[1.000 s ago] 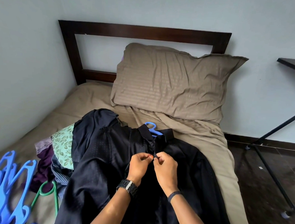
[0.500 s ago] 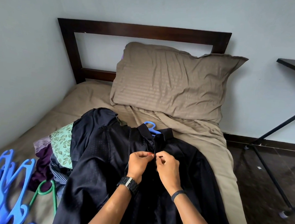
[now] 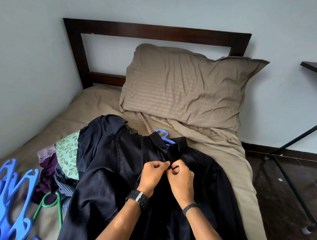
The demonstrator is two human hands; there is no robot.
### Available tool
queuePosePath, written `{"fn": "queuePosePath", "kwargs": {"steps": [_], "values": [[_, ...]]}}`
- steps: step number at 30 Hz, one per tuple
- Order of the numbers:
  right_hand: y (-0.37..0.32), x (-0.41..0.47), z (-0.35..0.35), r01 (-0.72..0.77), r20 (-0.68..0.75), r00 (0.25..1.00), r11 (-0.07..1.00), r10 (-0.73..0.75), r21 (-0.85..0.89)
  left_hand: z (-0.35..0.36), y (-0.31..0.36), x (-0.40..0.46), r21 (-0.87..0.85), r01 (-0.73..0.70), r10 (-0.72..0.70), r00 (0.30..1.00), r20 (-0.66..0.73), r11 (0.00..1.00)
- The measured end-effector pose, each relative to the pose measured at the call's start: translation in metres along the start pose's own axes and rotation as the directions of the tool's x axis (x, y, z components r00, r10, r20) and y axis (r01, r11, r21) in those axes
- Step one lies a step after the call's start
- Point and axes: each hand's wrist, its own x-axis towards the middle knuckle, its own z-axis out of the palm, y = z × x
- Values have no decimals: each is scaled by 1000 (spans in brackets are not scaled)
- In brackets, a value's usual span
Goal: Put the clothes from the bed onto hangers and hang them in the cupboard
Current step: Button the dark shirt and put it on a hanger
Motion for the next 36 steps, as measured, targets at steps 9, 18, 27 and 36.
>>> {"fn": "queuePosePath", "kwargs": {"steps": [9, 18, 27, 36], "values": [[8, 1, 4, -32, -30, 999, 998, 34, 55, 3, 1, 0, 34, -28, 29, 999, -22, 999], [9, 7, -1, -215, 143, 972, 949, 185, 233, 1, -2, 6, 105, -3, 13, 996, -94, 995], [4, 17, -15, -292, 276, 934, 929, 226, 226, 1, -5, 2, 96, -3, 8, 999, -52, 995], [5, 19, -19, -282, 288, 937, 918, 200, 279, -6, -3, -5, 38, -49, 48, 999, 26, 998]]}}
